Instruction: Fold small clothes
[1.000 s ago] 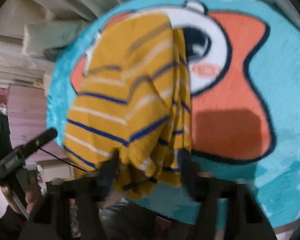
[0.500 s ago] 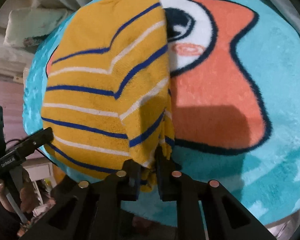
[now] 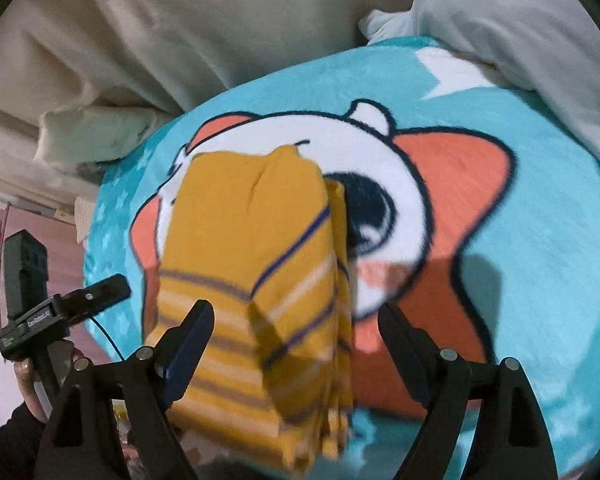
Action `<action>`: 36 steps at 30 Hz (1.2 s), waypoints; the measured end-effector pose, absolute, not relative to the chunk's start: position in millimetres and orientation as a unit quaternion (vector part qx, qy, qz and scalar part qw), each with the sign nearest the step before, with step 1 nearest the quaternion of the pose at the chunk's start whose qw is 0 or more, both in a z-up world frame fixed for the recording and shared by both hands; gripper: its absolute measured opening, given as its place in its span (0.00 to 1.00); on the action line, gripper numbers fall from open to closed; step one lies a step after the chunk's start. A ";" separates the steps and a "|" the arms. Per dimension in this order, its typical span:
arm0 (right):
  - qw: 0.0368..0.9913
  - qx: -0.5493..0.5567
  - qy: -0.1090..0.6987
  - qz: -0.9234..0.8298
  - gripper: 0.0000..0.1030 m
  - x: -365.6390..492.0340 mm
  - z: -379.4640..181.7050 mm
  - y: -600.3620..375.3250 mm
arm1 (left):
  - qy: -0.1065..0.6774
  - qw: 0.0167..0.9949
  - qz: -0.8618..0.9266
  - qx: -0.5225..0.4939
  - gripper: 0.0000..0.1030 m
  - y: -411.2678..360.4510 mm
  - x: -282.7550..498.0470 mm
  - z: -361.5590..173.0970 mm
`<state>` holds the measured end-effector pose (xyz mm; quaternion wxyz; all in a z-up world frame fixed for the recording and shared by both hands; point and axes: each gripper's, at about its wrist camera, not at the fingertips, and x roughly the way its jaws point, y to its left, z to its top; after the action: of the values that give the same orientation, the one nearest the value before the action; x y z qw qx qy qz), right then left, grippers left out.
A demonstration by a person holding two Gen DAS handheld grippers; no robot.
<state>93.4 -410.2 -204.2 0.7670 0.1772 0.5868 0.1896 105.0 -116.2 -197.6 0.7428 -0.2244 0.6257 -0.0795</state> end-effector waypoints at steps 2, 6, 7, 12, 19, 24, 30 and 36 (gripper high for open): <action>0.764 0.177 0.592 0.184 0.81 105.8 -216.3 -401.7 | 0.629 0.738 -0.103 -0.221 0.88 -124.6 113.9 -205.2; 0.754 0.175 0.611 0.165 0.69 117.6 -231.1 -389.7 | 0.648 0.720 -0.127 -0.214 0.88 -138.0 120.6 -221.6; 0.754 0.171 0.613 0.161 0.65 118.0 -232.8 -387.0 | 0.653 0.718 -0.123 -0.208 0.88 -139.3 120.6 -226.2; 0.751 0.174 0.616 0.161 0.55 114.8 -236.3 -384.6 | 0.654 0.706 -0.122 -0.243 0.83 -133.8 128.1 -232.6; 0.741 0.173 0.624 0.180 0.54 124.4 -243.8 -382.3 | 0.664 0.698 -0.131 -0.235 0.51 -138.0 137.0 -234.0; 0.744 0.175 0.619 0.181 0.24 121.0 -238.0 -376.4 | 0.664 0.693 -0.143 -0.243 0.18 -145.1 136.8 -219.4; 0.768 0.156 0.583 0.212 0.22 114.5 -183.1 -352.6 | 0.621 0.727 -0.158 -0.247 0.17 -118.5 131.2 -145.9; 0.767 0.188 0.561 0.248 0.22 169.6 -157.3 -325.4 | 0.597 0.746 -0.143 -0.257 0.17 -65.1 185.5 -122.2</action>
<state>169.6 -325.3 -157.3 0.7671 0.1884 0.5610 0.2476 185.5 -65.1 -122.2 0.7460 -0.2574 0.5972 -0.1431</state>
